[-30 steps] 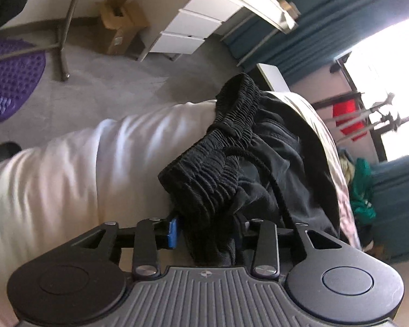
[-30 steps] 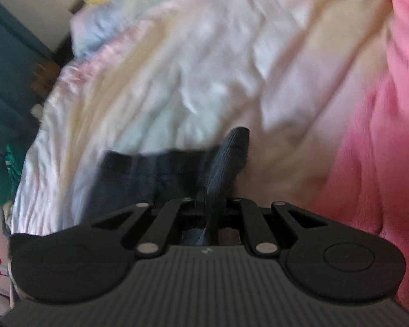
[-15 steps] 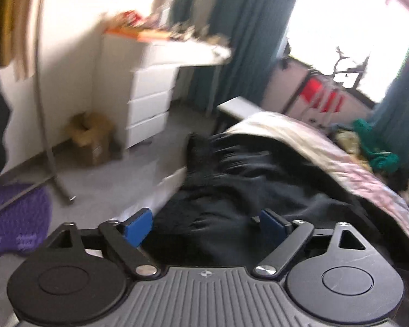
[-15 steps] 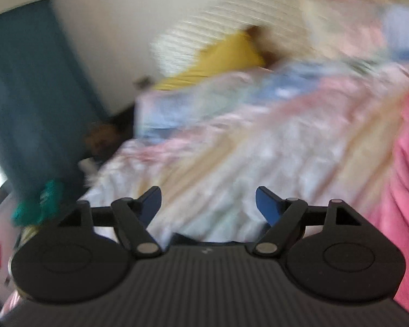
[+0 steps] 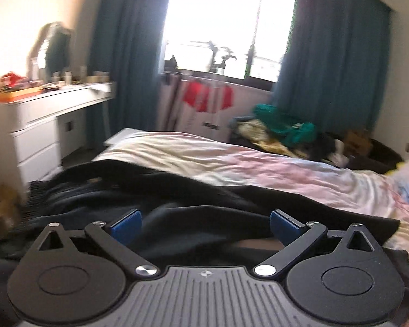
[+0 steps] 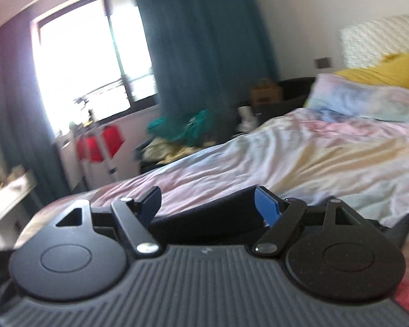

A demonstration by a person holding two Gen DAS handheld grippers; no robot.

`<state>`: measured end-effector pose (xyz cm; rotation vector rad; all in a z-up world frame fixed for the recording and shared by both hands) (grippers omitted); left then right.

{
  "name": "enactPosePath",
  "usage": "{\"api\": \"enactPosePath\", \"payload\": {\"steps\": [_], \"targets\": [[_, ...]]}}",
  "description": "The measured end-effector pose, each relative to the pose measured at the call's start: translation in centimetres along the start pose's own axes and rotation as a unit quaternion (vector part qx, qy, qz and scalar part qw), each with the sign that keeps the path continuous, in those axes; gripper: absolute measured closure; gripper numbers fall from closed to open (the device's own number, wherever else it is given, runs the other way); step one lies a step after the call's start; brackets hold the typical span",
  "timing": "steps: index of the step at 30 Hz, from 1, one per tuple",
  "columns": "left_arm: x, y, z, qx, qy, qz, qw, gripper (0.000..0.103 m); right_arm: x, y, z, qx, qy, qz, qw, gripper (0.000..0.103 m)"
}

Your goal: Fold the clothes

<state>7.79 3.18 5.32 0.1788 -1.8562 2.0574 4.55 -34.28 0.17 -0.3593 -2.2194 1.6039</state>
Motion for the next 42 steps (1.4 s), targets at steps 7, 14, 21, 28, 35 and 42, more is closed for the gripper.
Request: {"api": "enactPosePath", "payload": {"steps": [7, 14, 21, 28, 35, 42], "targets": [[-5.6, 6.0, 3.6, -0.034, 0.020, -0.022, 0.9990, 0.001, -1.5, 2.0, -2.5, 0.017, -0.034, -0.030, 0.999, 0.025], [-7.7, 8.6, 3.6, -0.055, 0.013, -0.048, 0.9972, 0.002, -3.0, 3.8, -3.7, 0.033, -0.032, -0.049, 0.998, 0.025], [-7.8, 9.0, 3.2, -0.047, 0.021, -0.057, 0.9971, 0.002, -3.2, 4.1, -4.4, 0.046, -0.028, -0.055, 0.997, 0.025], [-7.0, 9.5, 3.6, -0.085, 0.003, -0.047, 0.9953, 0.002, -3.9, 3.4, -3.2, 0.036, -0.020, -0.078, 0.996, 0.025], [-7.5, 10.6, 3.7, -0.062, 0.023, -0.074, 0.9950, 0.002, -4.8, 3.5, -0.5, -0.008, -0.004, -0.125, 0.992, 0.025], [-8.2, 11.4, 3.9, -0.055, 0.035, -0.080, 0.9947, 0.002, -10.2, 4.4, -1.2, 0.131, 0.009, -0.126, 0.983, 0.026]]}}
Point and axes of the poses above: each gripper's, at about its wrist camera, not at the fingertips, and x roughly against the way its jaws point, z to its right, y to its underside, the point moved 3 cm from there along -x, roughly the way its jaws point, and after that the axes turned 6 degrees about z, right-handed, at the moved point
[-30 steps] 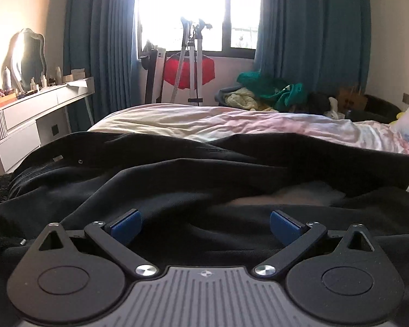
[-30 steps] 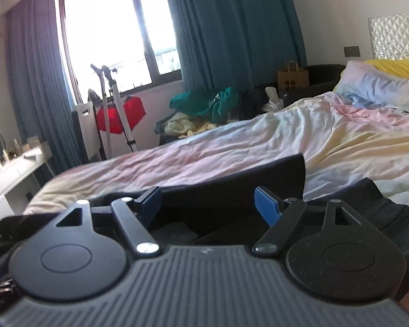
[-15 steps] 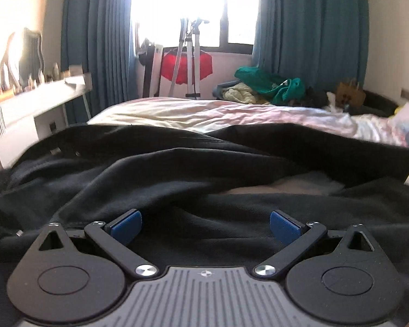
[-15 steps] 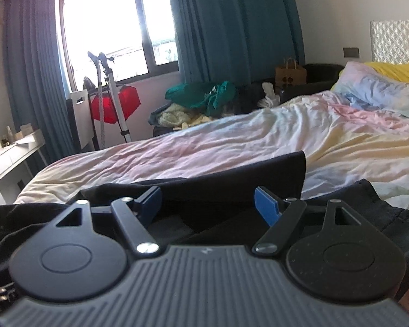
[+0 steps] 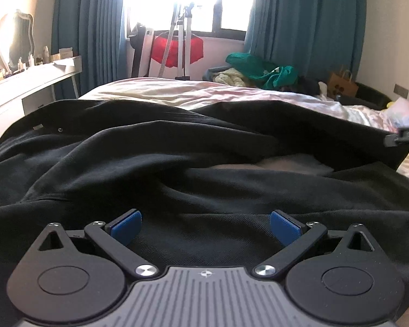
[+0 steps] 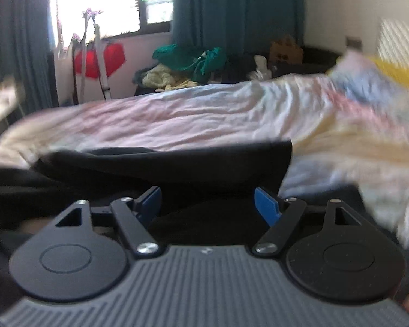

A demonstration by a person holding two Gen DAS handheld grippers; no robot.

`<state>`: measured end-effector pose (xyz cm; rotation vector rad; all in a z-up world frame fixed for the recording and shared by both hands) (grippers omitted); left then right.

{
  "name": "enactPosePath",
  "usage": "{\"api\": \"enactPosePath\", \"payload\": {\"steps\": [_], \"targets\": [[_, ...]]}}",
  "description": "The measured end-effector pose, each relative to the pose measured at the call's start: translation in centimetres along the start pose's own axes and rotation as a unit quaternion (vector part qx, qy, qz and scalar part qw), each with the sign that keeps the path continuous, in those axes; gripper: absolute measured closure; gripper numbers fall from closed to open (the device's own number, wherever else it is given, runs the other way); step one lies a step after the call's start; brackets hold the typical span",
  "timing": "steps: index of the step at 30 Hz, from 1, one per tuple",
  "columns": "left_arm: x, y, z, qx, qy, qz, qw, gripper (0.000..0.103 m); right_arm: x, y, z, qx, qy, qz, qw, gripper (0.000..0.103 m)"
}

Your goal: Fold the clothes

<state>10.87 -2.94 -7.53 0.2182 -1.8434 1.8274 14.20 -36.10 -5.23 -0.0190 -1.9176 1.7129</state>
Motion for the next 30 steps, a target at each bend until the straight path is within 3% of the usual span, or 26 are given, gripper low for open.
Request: {"api": "enactPosePath", "payload": {"steps": [2, 4, 6, 12, 16, 22, 24, 26, 29, 30], "targets": [[-0.4, 0.0, -0.3, 0.014, 0.008, -0.002, 0.9999, 0.002, -2.1, -0.1, 0.8, 0.029, 0.007, 0.011, 0.999, 0.026], [-1.0, 0.1, -0.6, 0.027, 0.016, -0.010, 0.9994, 0.002, -3.6, 0.0, 2.9, 0.017, 0.034, 0.023, 0.999, 0.026], [-1.8, 0.2, -0.9, 0.042, 0.024, -0.019, 0.9987, 0.002, -5.1, 0.6, 4.7, -0.014, 0.033, 0.017, 0.999, 0.026], [-3.9, 0.6, -1.7, 0.083, 0.039, -0.042, 0.9949, 0.002, -7.4, 2.9, 7.2, -0.056, -0.012, 0.003, 0.998, 0.026], [-3.9, 0.8, -1.7, 0.079, 0.038, -0.039, 0.9954, 0.002, -8.2, 2.4, 6.6, -0.028, -0.034, 0.023, 0.999, 0.026], [-3.9, 1.1, -1.1, 0.060, 0.031, -0.033, 0.9971, 0.002, -9.2, 1.5, 6.4, -0.049, -0.055, 0.046, 0.996, 0.026], [-4.0, 1.1, -0.9, 0.054, 0.028, -0.032, 0.9976, 0.002, -9.3, 1.1, 6.0, -0.052, -0.061, 0.047, 0.996, 0.034], [-4.0, 1.2, -0.7, 0.049, 0.026, -0.030, 0.9980, 0.002, -9.4, 0.6, 5.4, -0.050, -0.055, 0.044, 0.996, 0.075], [-3.9, 1.3, -0.6, 0.043, 0.022, -0.026, 0.9985, 0.002, -8.8, -0.1, 4.5, -0.039, -0.041, 0.057, 0.997, 0.091], [-3.8, 1.4, -0.6, 0.042, 0.021, -0.024, 0.9986, 0.002, -8.4, -0.5, 4.4, -0.038, -0.038, 0.068, 0.996, 0.091]]}}
Point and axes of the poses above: each gripper's, at about its wrist camera, not at the fingertips, and x roughly against the way its jaws point, z to its right, y to its underside, the point moved 3 cm from there along -x, roughly the way its jaws point, and after that the axes turned 6 degrees about z, right-handed, at the moved point
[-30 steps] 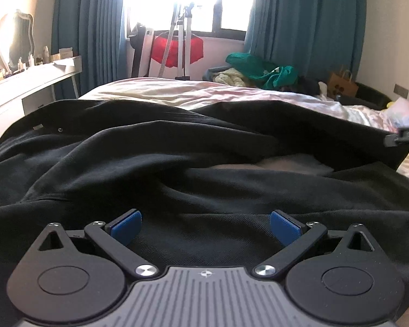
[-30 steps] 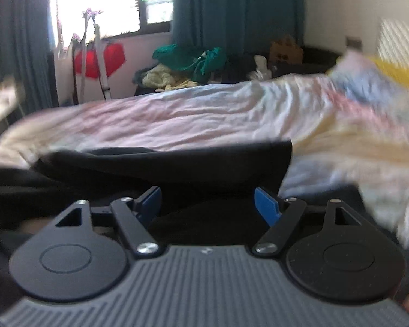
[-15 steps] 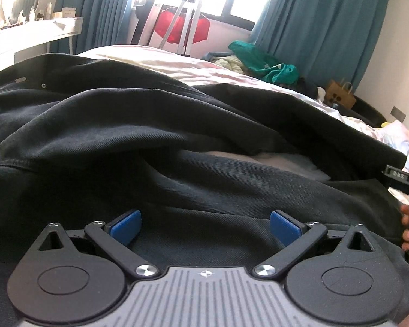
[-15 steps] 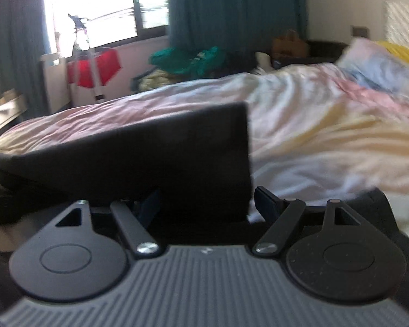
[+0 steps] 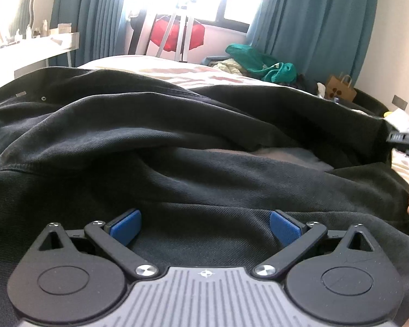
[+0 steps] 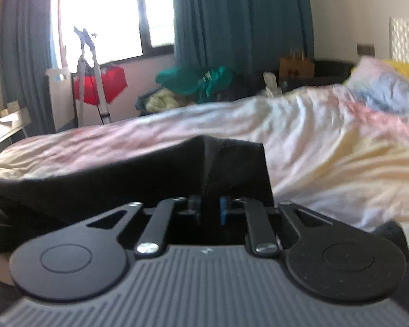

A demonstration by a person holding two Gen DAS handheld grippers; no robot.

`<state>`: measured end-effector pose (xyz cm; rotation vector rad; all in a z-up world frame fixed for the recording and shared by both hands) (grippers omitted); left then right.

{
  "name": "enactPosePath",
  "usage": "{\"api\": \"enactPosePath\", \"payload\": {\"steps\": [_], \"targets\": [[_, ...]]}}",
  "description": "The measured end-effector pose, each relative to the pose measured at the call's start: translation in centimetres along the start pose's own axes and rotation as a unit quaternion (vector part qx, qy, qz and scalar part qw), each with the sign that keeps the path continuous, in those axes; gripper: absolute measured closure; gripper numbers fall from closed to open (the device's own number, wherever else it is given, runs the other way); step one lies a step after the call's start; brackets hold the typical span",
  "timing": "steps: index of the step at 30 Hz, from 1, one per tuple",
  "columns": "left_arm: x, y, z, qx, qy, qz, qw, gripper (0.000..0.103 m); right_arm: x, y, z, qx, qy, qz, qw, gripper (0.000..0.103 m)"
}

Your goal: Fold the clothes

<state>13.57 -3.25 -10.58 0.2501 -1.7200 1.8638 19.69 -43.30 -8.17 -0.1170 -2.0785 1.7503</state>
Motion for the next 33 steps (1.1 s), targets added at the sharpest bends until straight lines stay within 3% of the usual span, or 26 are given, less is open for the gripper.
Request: {"api": "enactPosePath", "payload": {"steps": [4, 7, 11, 16, 20, 22, 23, 26, 29, 33], "targets": [[0.2, -0.1, 0.0, 0.005, -0.001, 0.009, 0.9999, 0.002, 1.0, -3.6, -0.3, -0.015, 0.027, 0.062, 0.998, 0.092], [0.7, -0.3, -0.4, 0.001, -0.011, 0.034, 0.9994, 0.003, -1.1, -7.4, -0.9, 0.010, 0.050, 0.090, 0.995, 0.092], [0.9, -1.4, -0.8, -0.007, -0.008, 0.076, 0.9971, 0.003, -8.1, -11.2, -1.7, 0.009, 0.077, 0.044, 0.996, 0.093], [0.1, -1.9, -1.2, -0.030, -0.007, 0.110, 0.9934, 0.003, -17.4, -11.5, -3.5, 0.050, 0.120, -0.024, 0.991, 0.092], [-2.6, -1.2, -1.9, -0.013, -0.004, 0.073, 0.9972, 0.003, -21.5, -9.8, -2.8, 0.025, 0.127, -0.073, 0.989, 0.088], [-3.3, -0.9, -2.2, -0.006, -0.002, 0.065, 0.9978, 0.003, -21.7, -9.4, -1.8, -0.010, 0.107, -0.069, 0.992, 0.081], [-3.5, -0.9, -2.2, -0.004, -0.001, 0.065, 0.9979, 0.003, -21.6, -9.2, -1.3, -0.025, 0.102, -0.067, 0.992, 0.071], [-3.5, -0.9, -2.2, -0.004, 0.004, 0.070, 0.9975, 0.002, -19.7, -9.1, 0.9, -0.063, 0.142, -0.052, 0.987, 0.043], [-3.3, -0.8, -2.3, -0.001, -0.001, 0.067, 0.9978, 0.001, -16.0, -8.1, 3.3, -0.154, 0.134, -0.033, 0.978, 0.042], [-2.6, -0.8, -2.5, 0.008, -0.008, 0.063, 0.9980, 0.002, -12.5, -4.3, 5.4, -0.266, 0.130, -0.084, 0.952, 0.041]]}}
Point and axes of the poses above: each gripper's, at about its wrist camera, not at the fingertips, and x roughly against the way its jaws point, z to its right, y to its underside, the point moved 3 cm from there along -x, roughly the way its jaws point, and after that the axes turned 6 degrees about z, right-handed, at the moved point
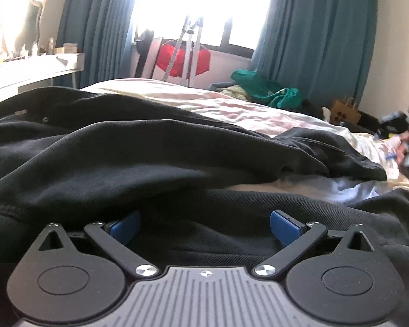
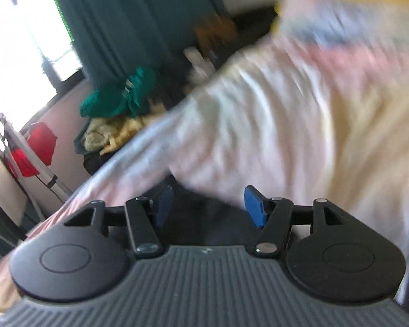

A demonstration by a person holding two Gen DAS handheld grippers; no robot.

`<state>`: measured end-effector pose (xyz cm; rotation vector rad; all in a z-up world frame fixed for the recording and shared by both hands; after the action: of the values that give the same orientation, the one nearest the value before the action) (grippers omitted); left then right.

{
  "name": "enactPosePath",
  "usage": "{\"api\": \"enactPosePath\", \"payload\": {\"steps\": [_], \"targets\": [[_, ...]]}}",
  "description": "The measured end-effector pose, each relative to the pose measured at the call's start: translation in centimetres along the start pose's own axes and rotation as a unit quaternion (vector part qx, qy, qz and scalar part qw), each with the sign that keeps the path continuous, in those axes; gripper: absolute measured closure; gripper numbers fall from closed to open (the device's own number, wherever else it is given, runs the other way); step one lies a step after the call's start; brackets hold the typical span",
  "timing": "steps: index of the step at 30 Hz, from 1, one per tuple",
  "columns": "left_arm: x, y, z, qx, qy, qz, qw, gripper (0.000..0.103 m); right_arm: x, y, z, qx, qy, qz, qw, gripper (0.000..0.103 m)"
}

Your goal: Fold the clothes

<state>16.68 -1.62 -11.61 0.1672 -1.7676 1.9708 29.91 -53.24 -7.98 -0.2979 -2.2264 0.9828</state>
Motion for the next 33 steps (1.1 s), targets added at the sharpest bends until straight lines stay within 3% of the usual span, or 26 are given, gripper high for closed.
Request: {"api": "enactPosePath", "payload": {"steps": [4, 7, 12, 14, 15, 18, 22, 26, 30, 33], "targets": [[1.4, -0.2, -0.9, 0.030, -0.009, -0.008, 0.9995, 0.002, 0.8, 3.2, 2.9, -0.115, -0.009, -0.075, 0.990, 0.041], [1.8, -0.5, -1.5, 0.039, -0.010, -0.003, 0.9992, 0.001, 1.3, 5.3, 2.9, -0.139, -0.038, -0.098, 0.985, 0.042], [1.5, -1.3, -2.8, 0.065, 0.008, 0.005, 0.9979, 0.002, 1.1, 5.9, 1.2, -0.116, -0.013, -0.036, 0.992, 0.055], [1.0, -1.4, -3.1, 0.078, 0.013, 0.010, 0.9969, 0.001, 0.2, 6.0, 0.6, -0.113, -0.014, -0.029, 0.993, 0.086], [0.9, -1.4, -3.1, 0.076, 0.015, 0.013, 0.9969, 0.001, -0.2, 6.0, 0.1, -0.086, 0.009, -0.026, 0.996, 0.089], [0.3, -1.8, -2.7, 0.057, 0.023, 0.026, 0.9978, 0.001, -0.1, 5.0, -0.4, -0.050, 0.038, 0.004, 0.998, 0.090], [1.1, -3.2, -3.1, 0.047, 0.057, 0.056, 0.9957, 0.002, 3.2, 1.8, -1.5, -0.031, 0.005, 0.072, 0.997, 0.091], [2.6, -4.7, -4.3, 0.076, 0.092, 0.066, 0.9906, 0.004, 7.1, -1.0, -1.3, -0.039, -0.022, 0.104, 0.994, 0.091], [4.8, -5.5, -4.8, 0.095, 0.106, 0.066, 0.9876, 0.004, 10.0, -1.3, 1.9, -0.038, -0.008, 0.110, 0.993, 0.091], [5.9, -5.6, -4.9, 0.096, 0.093, 0.052, 0.9896, 0.003, 10.3, 1.1, 6.2, -0.036, 0.027, 0.083, 0.995, 0.091]]}}
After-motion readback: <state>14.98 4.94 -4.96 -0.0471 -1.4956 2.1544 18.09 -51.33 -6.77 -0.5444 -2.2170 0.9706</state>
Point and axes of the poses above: each gripper's, at about its wrist camera, not at the fingertips, and x roughly against the way its jaws point, z to its right, y to its underside, the point moved 3 cm from there along -x, roughly the way its jaws point, and after that the axes turned 6 degrees about z, right-handed, at the moved point
